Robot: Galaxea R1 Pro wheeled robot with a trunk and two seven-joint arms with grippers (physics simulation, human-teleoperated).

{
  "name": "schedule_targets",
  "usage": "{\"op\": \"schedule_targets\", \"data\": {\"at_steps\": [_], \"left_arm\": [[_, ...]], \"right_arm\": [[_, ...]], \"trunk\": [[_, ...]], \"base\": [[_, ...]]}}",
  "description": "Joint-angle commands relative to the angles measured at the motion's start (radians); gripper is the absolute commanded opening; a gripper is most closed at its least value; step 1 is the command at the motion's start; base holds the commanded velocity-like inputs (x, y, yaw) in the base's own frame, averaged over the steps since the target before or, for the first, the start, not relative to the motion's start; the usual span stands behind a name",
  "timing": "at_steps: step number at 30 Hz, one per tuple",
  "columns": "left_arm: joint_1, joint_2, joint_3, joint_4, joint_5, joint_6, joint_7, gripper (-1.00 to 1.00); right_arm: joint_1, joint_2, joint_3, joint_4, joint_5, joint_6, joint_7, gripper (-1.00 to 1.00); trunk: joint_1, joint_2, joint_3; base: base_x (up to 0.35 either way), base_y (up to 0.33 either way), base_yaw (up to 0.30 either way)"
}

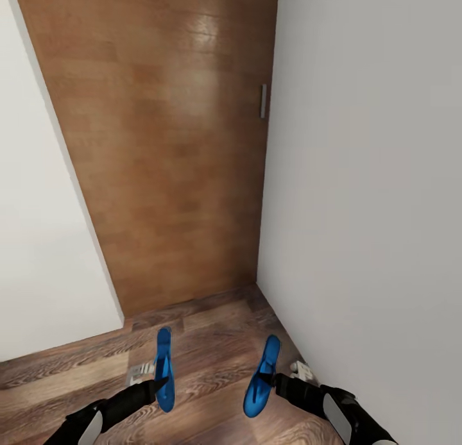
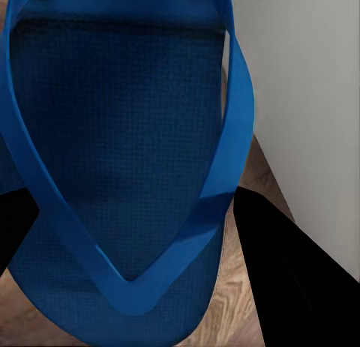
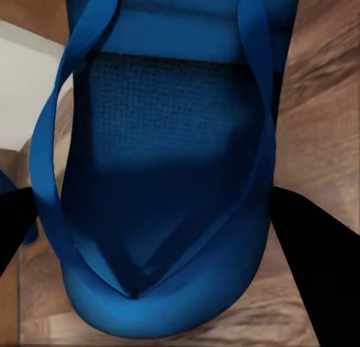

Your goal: In the bedroom, move the book from the bed onto either nightstand, and place the two sandals side by side next to the bed.

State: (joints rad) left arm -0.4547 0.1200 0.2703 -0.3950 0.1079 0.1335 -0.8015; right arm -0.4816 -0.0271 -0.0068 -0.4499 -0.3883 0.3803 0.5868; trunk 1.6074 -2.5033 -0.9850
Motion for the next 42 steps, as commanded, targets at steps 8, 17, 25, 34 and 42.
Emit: {"op": "schedule_targets", "data": {"at_steps": [8, 17, 25, 34, 42], "left_arm": [[-0.001, 0.0, 0.004, 0.031, 0.006, 0.008, -0.006, -1.0], [-0.001, 0.0, 0.004, 0.033, 0.006, 0.008, -0.006, -1.0], [-0.001, -0.003, 0.003, 0.034, 0.006, 0.008, -0.005, -1.0], [-0.002, -0.003, 0.002, 0.116, 0.003, -0.082, -0.003, -1.0], [-0.002, -0.001, 0.002, 0.148, 0.003, -0.104, 0.0, -1.0]], "right_arm": [[0.002, -0.008, -0.002, 0.05, 0.014, 0.008, 0.009, -1.0], [0.004, -0.019, -0.002, 0.17, 0.019, -0.096, 0.013, -1.0], [0.006, -0.049, -0.002, 0.199, 0.02, -0.109, 0.058, -1.0], [0.008, -0.054, -0.002, 0.204, 0.02, -0.154, 0.071, -1.0], [0.008, -0.054, -0.003, 0.274, 0.018, -0.195, 0.068, -1.0]], "trunk": [[0.0, 0.0, -0.001], [0.0, 0.0, -0.001], [-0.003, 0.001, 0.026], [-0.007, 0.003, 0.057], [-0.007, 0.003, 0.057]], "base": [[0.0, 0.0, 0.288], [0.0, 0.0, 0.289], [0.0, 0.0, 0.289], [0.0, 0.0, 0.282], [0.0, 0.0, 0.059]]}}
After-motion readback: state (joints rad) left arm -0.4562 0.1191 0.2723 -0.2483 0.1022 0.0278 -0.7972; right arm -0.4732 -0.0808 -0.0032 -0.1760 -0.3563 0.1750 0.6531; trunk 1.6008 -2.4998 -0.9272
